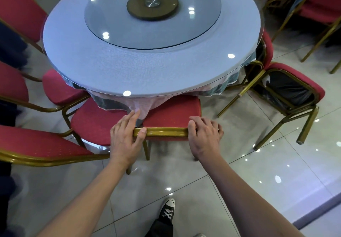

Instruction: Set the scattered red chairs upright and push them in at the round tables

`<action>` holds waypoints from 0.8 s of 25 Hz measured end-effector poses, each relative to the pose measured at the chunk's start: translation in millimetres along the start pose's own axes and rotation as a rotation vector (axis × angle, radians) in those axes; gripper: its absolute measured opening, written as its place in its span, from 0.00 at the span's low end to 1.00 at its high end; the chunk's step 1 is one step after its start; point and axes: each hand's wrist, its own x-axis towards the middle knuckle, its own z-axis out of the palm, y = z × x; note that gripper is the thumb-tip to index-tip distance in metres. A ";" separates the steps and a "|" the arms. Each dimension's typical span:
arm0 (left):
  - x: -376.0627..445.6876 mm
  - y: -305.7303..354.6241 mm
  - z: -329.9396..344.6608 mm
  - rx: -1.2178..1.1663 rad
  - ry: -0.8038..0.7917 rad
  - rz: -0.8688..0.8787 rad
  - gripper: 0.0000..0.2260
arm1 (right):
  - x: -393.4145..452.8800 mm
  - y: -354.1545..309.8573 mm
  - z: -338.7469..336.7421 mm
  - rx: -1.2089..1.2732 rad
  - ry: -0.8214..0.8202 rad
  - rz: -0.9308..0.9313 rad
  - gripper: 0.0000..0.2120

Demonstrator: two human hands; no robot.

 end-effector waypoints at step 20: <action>7.0 47.4 -63.9 0.041 -0.321 0.154 0.35 | -41.4 -6.4 -68.0 -0.097 0.042 -0.085 0.29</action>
